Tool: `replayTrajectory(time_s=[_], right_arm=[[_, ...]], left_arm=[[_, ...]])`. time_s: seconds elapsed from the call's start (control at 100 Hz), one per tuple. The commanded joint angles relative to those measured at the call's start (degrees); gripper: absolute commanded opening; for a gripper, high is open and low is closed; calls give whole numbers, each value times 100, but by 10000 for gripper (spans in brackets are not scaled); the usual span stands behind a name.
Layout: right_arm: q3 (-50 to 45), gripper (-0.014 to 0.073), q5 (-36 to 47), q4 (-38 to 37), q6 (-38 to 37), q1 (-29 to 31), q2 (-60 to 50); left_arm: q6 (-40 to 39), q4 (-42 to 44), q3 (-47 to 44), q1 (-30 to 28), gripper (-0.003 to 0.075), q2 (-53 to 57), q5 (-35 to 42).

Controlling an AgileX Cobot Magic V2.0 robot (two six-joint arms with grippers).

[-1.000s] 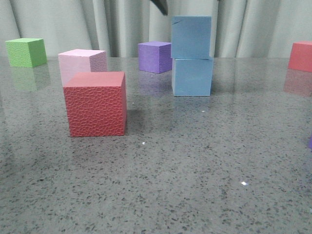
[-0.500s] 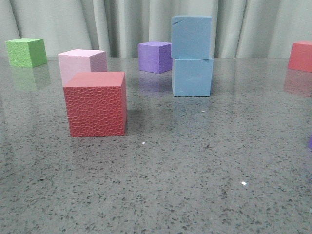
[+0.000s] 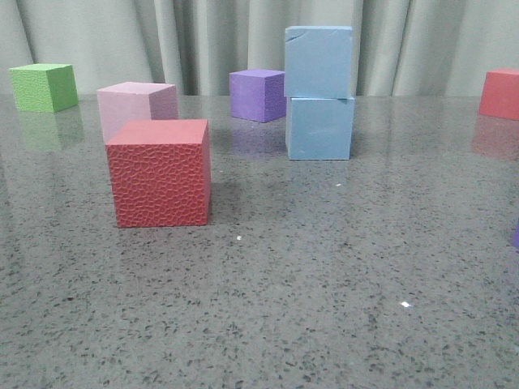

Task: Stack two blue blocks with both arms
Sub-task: 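Open the left gripper and raise it off the stack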

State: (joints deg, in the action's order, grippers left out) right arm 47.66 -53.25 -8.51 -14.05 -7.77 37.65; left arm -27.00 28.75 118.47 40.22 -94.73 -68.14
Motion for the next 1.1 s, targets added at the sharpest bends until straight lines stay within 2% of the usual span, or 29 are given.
replayTrajectory(time_s=[0.0, 0.3, 0.54, 0.84, 1.09], right_arm=[[134, 557, 346, -76, 46, 25, 1], [134, 557, 339, -76, 46, 25, 1], [134, 557, 321, -76, 46, 25, 1], [134, 557, 321, -76, 46, 25, 1], [134, 557, 327, -76, 46, 25, 1]], left_arm=[[243, -126, 131, -301, 566, 438, 297], [1052, -1059, -685, -1606, 566, 1146, 563], [1294, -1598, -2424, -2575, 566, 2235, 1386], [1337, -1861, -4917, -2859, 566, 3951, 2472], [1337, -2039, -6150, -2859, 566, 4966, 2727]])
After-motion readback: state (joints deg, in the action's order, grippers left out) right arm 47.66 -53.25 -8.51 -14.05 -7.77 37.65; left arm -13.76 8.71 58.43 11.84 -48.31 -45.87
